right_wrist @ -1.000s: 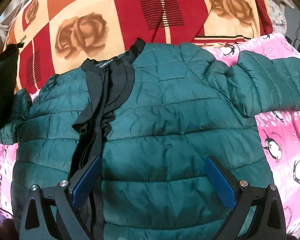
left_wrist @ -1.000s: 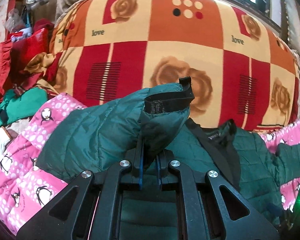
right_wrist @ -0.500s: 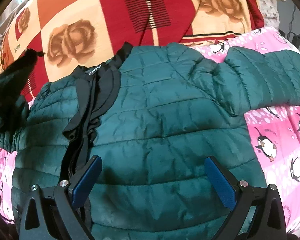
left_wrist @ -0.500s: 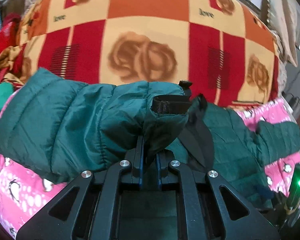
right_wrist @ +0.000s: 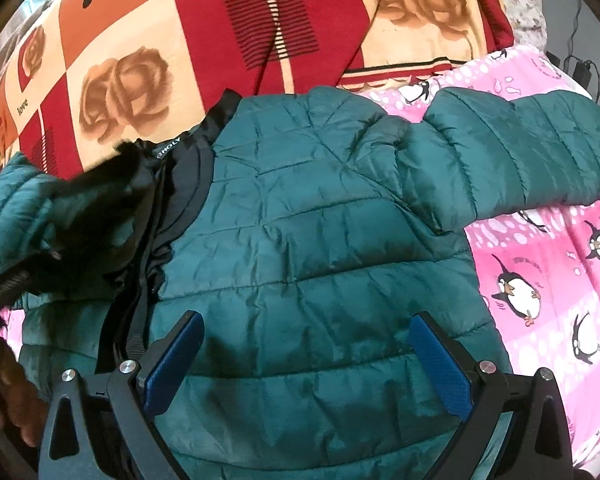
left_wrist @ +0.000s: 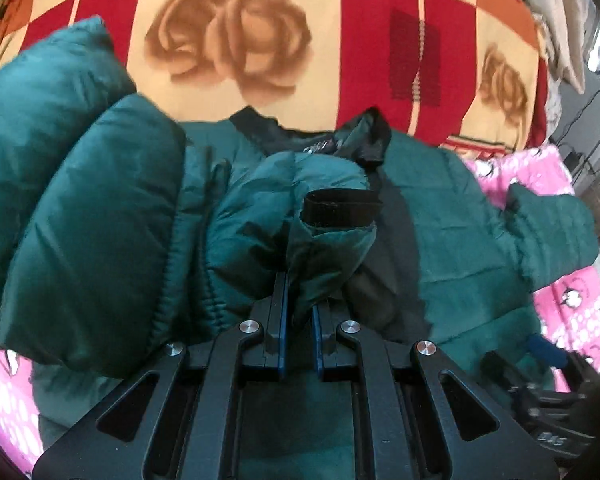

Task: Fold large clothes
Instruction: 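Fold the held sleeve across the jacket front toward the right tool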

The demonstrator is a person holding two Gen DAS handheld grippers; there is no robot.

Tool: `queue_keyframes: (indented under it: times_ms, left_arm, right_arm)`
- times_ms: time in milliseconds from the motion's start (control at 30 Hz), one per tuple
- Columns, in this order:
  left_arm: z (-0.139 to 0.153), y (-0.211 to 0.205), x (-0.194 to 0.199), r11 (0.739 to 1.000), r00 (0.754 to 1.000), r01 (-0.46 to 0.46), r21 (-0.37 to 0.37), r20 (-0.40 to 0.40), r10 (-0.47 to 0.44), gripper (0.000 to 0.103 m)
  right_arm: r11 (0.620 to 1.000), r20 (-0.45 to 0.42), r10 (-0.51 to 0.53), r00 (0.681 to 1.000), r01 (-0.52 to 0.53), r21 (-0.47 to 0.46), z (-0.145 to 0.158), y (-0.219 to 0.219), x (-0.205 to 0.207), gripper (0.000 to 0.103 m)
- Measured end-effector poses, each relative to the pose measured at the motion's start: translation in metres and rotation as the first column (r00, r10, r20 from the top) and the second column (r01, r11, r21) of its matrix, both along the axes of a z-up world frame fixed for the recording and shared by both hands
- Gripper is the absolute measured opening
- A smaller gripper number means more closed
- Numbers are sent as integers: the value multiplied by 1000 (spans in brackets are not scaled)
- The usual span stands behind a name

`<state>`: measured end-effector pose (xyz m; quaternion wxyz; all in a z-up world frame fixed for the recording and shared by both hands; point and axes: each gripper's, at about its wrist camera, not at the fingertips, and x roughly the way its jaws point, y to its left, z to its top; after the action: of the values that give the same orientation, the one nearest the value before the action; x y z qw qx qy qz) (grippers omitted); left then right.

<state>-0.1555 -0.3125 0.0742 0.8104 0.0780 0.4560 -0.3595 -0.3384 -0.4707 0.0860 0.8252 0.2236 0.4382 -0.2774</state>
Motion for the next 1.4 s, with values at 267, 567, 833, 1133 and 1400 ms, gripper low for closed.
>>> queue_keyframes:
  times_ms: [267, 567, 833, 1133, 1400]
  left_arm:
    - [5, -2, -9, 999, 999, 22, 29, 29, -23, 30]
    - [45, 28, -24, 999, 993, 4, -37, 118, 0, 68]
    - [83, 81, -22, 995, 985, -83, -50, 150, 90, 68]
    - [103, 138, -9, 968, 962, -190, -162, 164, 216, 68]
    - [94, 166, 22, 936, 967, -220, -276, 65, 247, 69]
  right_arm:
    - [998, 46, -34, 998, 31, 56, 0, -8, -10, 102]
    - [997, 77, -35, 996, 30, 74, 11, 1, -15, 102]
    - [996, 113, 2, 994, -12, 93, 22, 14, -11, 102]
    - [976, 200, 108, 974, -142, 167, 34, 38, 27, 102]
    - [951, 228, 219, 949, -260, 168, 23, 66, 78, 102]
